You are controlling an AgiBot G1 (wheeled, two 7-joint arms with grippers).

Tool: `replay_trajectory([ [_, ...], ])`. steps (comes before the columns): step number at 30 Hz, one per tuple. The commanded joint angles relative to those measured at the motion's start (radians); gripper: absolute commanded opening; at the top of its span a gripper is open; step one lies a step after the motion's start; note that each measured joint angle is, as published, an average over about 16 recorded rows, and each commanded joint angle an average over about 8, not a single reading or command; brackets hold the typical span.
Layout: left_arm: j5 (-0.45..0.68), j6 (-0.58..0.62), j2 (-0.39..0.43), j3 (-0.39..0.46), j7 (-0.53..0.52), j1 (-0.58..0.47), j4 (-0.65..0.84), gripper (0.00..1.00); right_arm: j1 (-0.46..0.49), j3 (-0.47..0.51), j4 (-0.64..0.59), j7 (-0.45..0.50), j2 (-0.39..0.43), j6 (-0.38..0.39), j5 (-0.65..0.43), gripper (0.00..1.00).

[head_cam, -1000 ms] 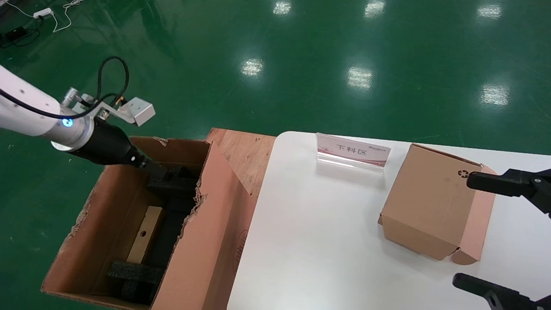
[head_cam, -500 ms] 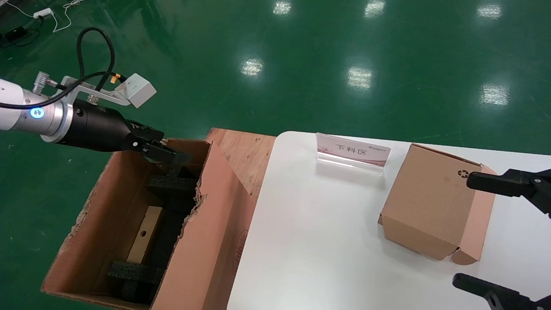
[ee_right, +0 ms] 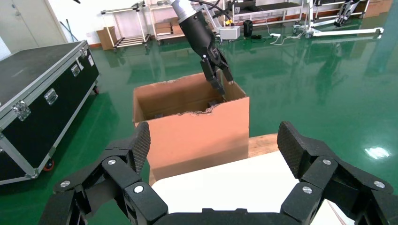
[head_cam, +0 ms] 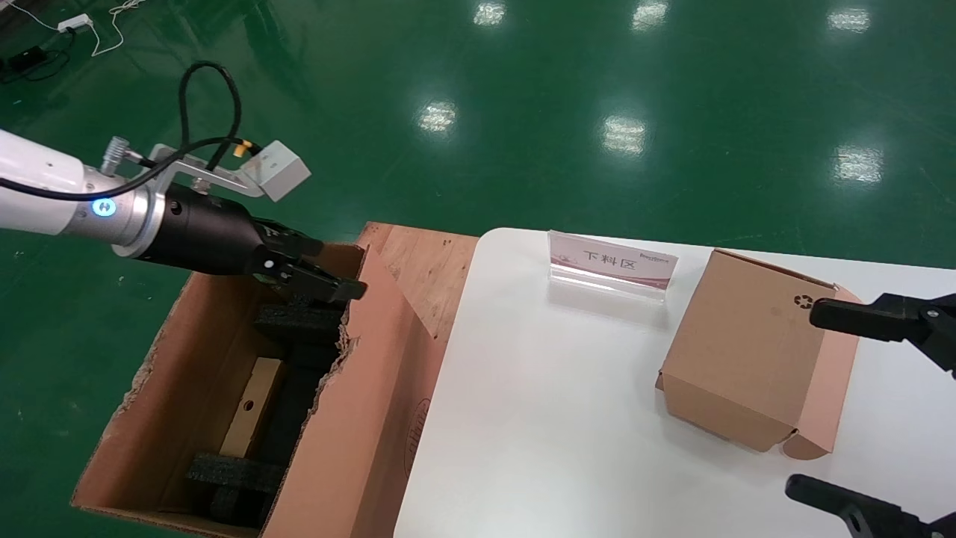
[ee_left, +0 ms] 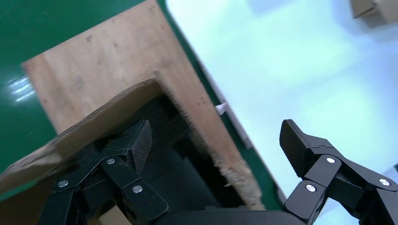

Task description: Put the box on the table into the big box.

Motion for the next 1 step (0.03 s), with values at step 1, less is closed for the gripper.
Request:
replay_trajectory([
  [1,-0.011,0.010,0.004,-0.033,0.016,0.025,-0.006,1.00,0.000,0.000,0.000,0.000,0.000,0.000,0.000,1.00],
])
